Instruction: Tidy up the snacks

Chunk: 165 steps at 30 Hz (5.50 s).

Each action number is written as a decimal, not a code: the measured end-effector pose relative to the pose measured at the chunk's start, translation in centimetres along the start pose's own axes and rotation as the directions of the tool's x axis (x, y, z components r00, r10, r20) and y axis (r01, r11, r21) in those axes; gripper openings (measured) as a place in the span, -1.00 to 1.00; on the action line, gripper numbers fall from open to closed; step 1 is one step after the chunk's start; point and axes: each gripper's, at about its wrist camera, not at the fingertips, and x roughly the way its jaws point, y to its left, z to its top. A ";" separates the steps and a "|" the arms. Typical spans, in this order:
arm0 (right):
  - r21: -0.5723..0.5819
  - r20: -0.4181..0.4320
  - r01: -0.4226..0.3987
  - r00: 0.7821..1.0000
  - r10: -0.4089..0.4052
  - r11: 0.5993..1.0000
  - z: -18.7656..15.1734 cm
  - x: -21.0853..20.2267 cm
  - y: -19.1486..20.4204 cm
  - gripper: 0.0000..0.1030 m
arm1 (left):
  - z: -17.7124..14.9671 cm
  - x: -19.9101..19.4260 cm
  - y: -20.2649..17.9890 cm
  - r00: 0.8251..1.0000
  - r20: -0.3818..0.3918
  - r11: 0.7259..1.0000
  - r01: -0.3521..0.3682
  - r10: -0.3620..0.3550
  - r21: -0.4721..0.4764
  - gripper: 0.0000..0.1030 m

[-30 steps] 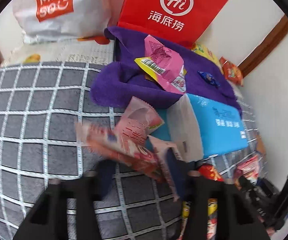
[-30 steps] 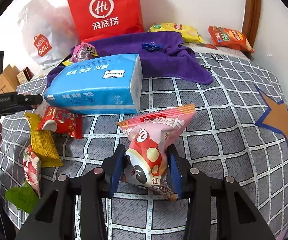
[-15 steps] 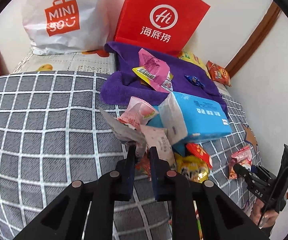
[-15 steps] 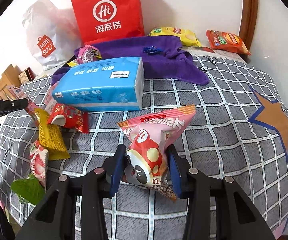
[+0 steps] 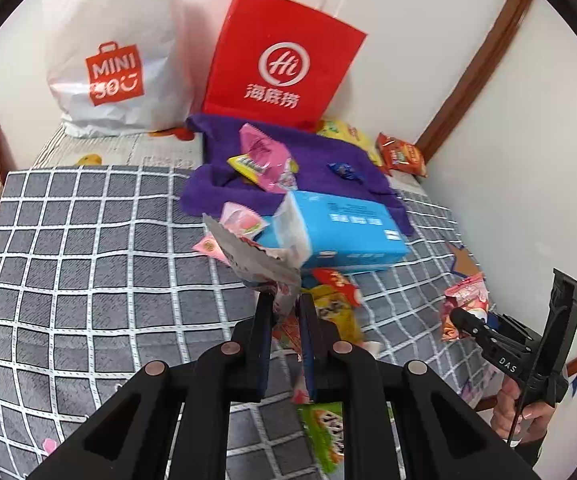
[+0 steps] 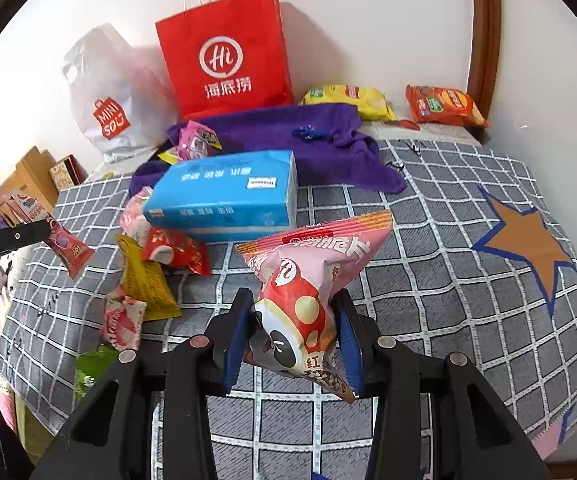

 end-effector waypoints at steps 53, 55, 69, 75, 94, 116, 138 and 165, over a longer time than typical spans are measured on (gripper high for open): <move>-0.102 0.102 -0.018 0.994 0.029 0.995 16.1 2.6 3.5 -0.21 | 11.4 2.5 -5.0 0.998 0.054 0.995 0.023 -0.028 0.095 -0.75; -0.114 0.097 -0.013 0.995 0.024 0.993 17.1 3.4 3.7 -0.21 | 12.2 3.0 -4.8 0.998 0.054 0.995 0.017 -0.022 0.093 -0.75; -0.116 0.102 -0.039 0.994 0.051 0.992 23.3 7.5 3.1 -0.20 | 18.1 7.9 -3.0 0.999 0.038 0.998 -0.013 0.011 0.053 -0.75; -0.120 0.029 -0.083 0.996 0.087 0.989 24.0 10.9 2.2 -0.21 | 19.6 11.0 -1.9 1.000 0.001 1.000 0.010 -0.010 0.016 -0.75; -0.175 -0.197 -0.052 0.980 0.017 0.983 22.0 18.4 -1.8 -0.21 | 18.9 16.7 0.1 0.986 -0.126 0.993 0.100 -0.106 -0.055 -0.75; -0.215 -0.272 -0.056 0.962 -0.005 0.975 20.5 20.7 -0.8 -0.03 | 17.1 21.9 -1.4 0.947 -0.291 0.991 0.119 -0.134 -0.066 -0.73; -0.161 -0.091 -0.010 0.996 -0.005 0.987 22.7 15.7 -0.3 0.35 | 18.0 19.7 -2.2 0.983 -0.184 1.000 0.029 -0.027 0.007 0.26; -0.091 0.069 -0.037 0.997 0.043 0.995 22.7 9.0 2.3 0.32 | 19.5 12.1 -2.0 1.000 0.019 1.000 0.009 -0.010 0.030 0.28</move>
